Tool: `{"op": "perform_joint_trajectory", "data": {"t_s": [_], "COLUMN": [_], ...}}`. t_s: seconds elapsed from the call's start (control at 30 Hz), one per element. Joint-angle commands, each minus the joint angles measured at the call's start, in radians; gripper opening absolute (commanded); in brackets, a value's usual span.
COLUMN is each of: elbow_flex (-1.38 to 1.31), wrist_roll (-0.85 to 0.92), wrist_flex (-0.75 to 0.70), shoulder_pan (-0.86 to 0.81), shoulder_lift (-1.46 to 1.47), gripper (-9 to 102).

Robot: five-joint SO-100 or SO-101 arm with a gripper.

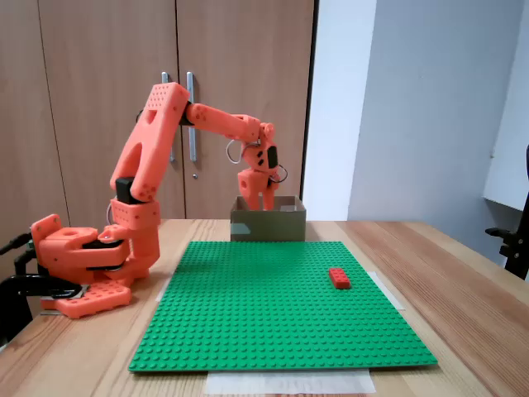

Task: Pick the yellow lego block and put it in the box.

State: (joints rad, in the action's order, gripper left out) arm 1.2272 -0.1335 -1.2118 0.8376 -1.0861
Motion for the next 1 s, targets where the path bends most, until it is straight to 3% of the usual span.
{"op": "perform_joint_trajectory", "data": {"t_s": [0.0,0.23,0.63,0.97], "elbow_flex": [-0.046,-0.051,-0.055,-0.072], "wrist_roll": [-0.005,0.000,-0.014,-0.025], "wrist_flex": [0.006,0.017,-0.002,-0.029], "shoulder_pan": [-0.002,0.005,0.009,0.012], "shoulder_lift": [-0.006,-0.006,-0.015,-0.025], "gripper": [2,4,20,17]}}
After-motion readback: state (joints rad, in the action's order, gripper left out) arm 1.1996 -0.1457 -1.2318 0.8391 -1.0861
